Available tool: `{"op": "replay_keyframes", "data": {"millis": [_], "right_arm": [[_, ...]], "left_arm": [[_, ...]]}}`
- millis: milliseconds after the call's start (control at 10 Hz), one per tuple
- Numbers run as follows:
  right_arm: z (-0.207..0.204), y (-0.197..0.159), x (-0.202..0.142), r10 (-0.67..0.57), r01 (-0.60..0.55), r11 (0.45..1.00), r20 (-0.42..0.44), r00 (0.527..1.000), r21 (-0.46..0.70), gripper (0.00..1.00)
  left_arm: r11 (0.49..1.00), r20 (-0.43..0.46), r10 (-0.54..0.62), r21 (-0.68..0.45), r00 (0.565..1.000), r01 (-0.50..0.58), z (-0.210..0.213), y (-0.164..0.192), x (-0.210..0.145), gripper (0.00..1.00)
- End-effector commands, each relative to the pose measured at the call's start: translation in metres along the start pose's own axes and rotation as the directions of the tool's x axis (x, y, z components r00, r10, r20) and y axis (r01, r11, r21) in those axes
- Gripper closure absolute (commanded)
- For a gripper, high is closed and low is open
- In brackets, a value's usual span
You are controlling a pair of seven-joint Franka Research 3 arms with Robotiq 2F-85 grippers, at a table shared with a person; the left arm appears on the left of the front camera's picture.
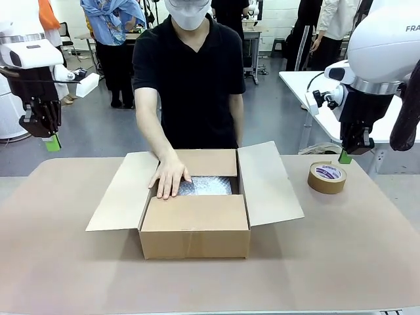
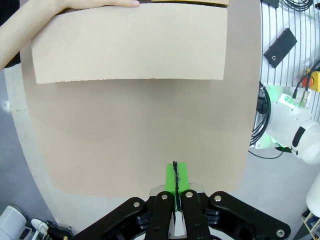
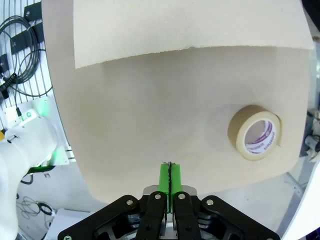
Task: Wrap the clocks to prevent damage.
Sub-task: Push the right (or left) flap of the Package Box to close it.
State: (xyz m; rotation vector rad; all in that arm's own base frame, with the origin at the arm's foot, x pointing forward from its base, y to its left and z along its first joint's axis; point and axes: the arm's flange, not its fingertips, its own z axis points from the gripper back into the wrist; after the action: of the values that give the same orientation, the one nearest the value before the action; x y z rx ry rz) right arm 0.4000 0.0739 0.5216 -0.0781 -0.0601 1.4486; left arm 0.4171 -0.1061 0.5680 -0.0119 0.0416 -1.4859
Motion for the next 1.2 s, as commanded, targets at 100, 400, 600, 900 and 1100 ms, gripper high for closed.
{"op": "replay_keyframes", "data": {"millis": [100, 400, 600, 900, 1100], "right_arm": [[-0.0014, 0.0009, -0.0005, -0.008, 0.008, 1.000, 0.006, 1.000, 0.000, 0.99], [-0.0014, 0.0009, -0.0005, -0.008, 0.008, 1.000, 0.006, 1.000, 0.000, 0.99], [-0.0014, 0.0009, -0.0005, -0.008, 0.008, 1.000, 0.006, 1.000, 0.000, 0.99], [-0.0014, 0.0009, -0.0005, -0.008, 0.008, 1.000, 0.006, 1.000, 0.000, 0.99], [0.0000, 0.0000, 0.0000, 0.000, 0.000, 1.000, 0.000, 1.000, 0.000, 0.99]], "left_arm": [[1.000, -0.002, 0.002, -0.001, 1.000, -0.002, 0.0030, 0.0000, -0.0017, 1.00], [1.000, -0.002, 0.002, -0.001, 1.000, -0.002, 0.0030, 0.0000, -0.0017, 1.00], [1.000, -0.002, 0.002, -0.001, 1.000, -0.002, 0.0030, 0.0000, -0.0017, 1.00], [1.000, -0.002, 0.002, -0.001, 1.000, -0.002, 0.0030, 0.0000, -0.0017, 1.00], [1.000, -0.002, 0.002, -0.001, 1.000, -0.002, 0.0030, 0.0000, -0.0017, 1.00]]}}
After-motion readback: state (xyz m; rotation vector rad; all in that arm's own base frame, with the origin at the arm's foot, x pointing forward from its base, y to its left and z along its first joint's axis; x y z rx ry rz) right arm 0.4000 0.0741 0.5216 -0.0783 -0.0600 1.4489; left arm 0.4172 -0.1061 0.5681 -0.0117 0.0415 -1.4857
